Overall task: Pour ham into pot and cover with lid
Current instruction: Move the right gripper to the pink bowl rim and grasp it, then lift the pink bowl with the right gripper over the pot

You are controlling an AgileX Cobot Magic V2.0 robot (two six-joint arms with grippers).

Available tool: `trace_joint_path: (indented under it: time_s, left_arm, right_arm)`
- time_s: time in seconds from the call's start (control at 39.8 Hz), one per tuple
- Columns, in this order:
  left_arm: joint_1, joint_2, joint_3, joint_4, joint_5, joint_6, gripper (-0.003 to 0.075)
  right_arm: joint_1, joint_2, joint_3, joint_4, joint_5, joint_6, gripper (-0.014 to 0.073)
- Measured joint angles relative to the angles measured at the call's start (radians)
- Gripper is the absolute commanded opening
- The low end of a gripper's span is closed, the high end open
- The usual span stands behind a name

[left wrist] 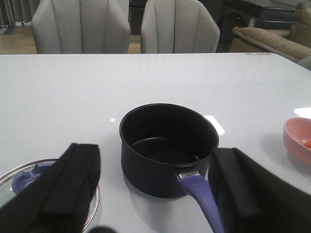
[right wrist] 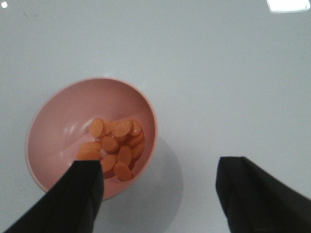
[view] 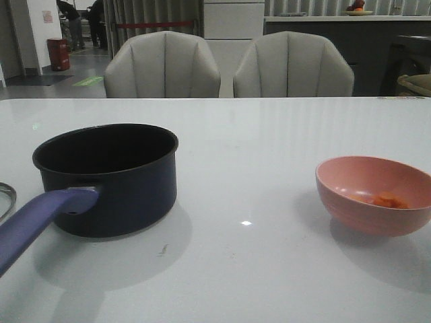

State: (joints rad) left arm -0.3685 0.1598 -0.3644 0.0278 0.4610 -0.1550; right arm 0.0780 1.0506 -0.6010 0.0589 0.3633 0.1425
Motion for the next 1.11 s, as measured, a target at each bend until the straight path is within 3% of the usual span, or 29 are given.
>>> trace_joint_path:
  time_s: [0.2, 0.65, 0.73, 0.88, 0.95, 1.11]
  left_arm:
    - [0.0, 0.0, 0.0, 0.0, 0.0, 0.0, 0.0512]
    - [0.0, 0.0, 0.0, 0.0, 0.0, 0.0, 0.0512]
    - [0.0, 0.0, 0.0, 0.0, 0.0, 0.001, 0.0512]
    - [0.0, 0.0, 0.0, 0.0, 0.0, 0.001, 0.0512]
    - [0.0, 0.0, 0.0, 0.0, 0.0, 0.001, 0.0512]
    - [0.0, 0.0, 0.0, 0.0, 0.0, 0.001, 0.0512]
  right_arm:
    - [0.0, 0.215, -0.131, 0.002, 0.075, 0.0, 0.0524]
    - [0.0, 0.554, -0.306, 0.002, 0.089, 0.0, 0.0514]
    - [0.0, 0.603, -0.34, 0.002, 0.093, 0.0, 0.0444]
    - [0.0, 0.694, -0.402, 0.018, 0.129, 0.002, 0.012]
    - [0.0, 0.719, -0.43, 0.029, 0.173, 0.003, 0.0155]
    - [0.001, 0.723, -0.458, 0.036, 0.207, 0.003, 0.0137]
